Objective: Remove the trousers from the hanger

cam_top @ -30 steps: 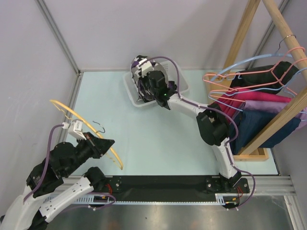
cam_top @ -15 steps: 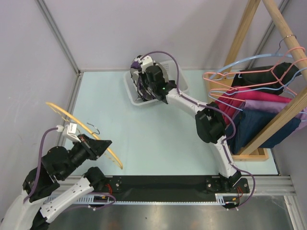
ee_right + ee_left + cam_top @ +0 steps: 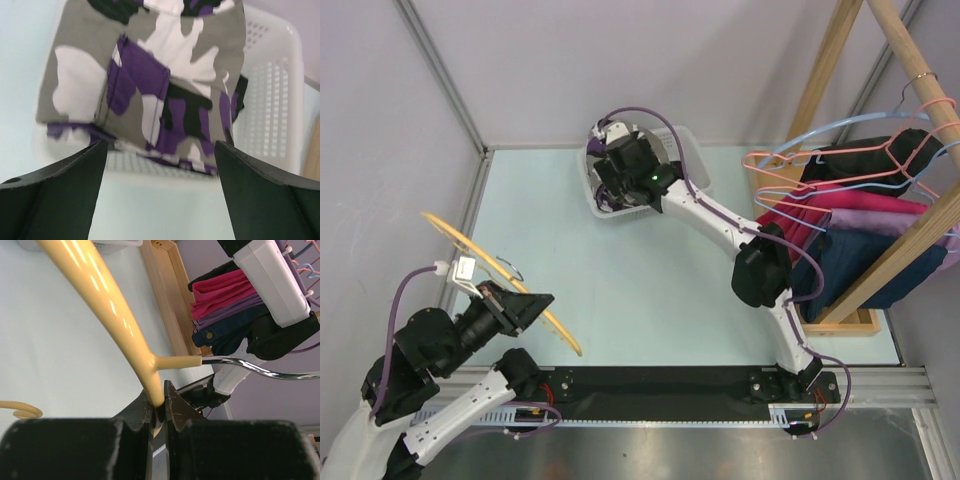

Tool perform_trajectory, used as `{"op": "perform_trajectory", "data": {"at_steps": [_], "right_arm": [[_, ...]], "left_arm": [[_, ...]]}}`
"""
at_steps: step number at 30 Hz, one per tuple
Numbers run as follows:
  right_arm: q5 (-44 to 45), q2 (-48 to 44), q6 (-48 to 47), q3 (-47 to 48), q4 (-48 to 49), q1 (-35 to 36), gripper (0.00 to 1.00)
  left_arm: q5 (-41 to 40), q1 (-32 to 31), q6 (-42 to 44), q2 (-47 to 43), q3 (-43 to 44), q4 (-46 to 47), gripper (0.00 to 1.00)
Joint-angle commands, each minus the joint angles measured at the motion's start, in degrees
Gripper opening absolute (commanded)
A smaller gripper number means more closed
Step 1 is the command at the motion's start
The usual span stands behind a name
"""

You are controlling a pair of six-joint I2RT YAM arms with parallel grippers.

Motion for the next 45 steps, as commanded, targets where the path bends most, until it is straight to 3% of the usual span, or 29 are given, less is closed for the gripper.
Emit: {"op": "perform_trajectory", "data": {"at_steps": [1,5,11,14,20,23,25,30,34,45], "right_arm": [[6.4,-9.1,-0.5,-2.5,-6.6,4.5,0.94],[6.3,-15.6,5.1,-7.7,-11.2,8.3,0.94],[-1.8,-28.9,17.2,-21.3,-14.8,12.4,0.94],[-5.1,-35.7,19.4,-28.0,-13.7,16.7,1.00],[-3.9,-46.7,25.3,-35.5,-9.9,28.8,1.00],[-11.8,-50.8,32.4,-37.2,-9.9,30.5,1.00],[-15.8,-53.7,35.1,-41.0,-7.8,30.7,1.00],[-27.8,-63.3,35.4,-53.1,8.2,33.6,1.00],[-33.8,-63.9,33.9,-56.2,17.5,36.6,0.95],[-37.6,-59.6,28.6,-57.8,24.2,43.4,0.70]], "left_arm": [[3.0,-0.1,-0.9,0.6,2.9,3.9,0.00],[4.7,-0.1,-0.3,2.2,5.2,3.4,0.00],[7.8,-0.1,-0.2,4.4,9.3,2.2,0.00],[11.5,-0.1,-1.5,5.7,10.7,2.9,0.00],[19.4,-0.1,-3.3,8.8,12.5,6.4,0.00],[22.4,-0.1,-4.0,9.9,13.4,7.6,0.00],[24.3,-0.1,-4.9,10.0,13.5,8.4,0.00],[27.0,-0.1,-8.5,9.0,10.7,10.6,0.00],[29.2,-0.1,-11.3,8.6,8.6,13.6,0.00],[34.4,-0.1,-14.7,10.7,8.6,16.6,0.00]]}}
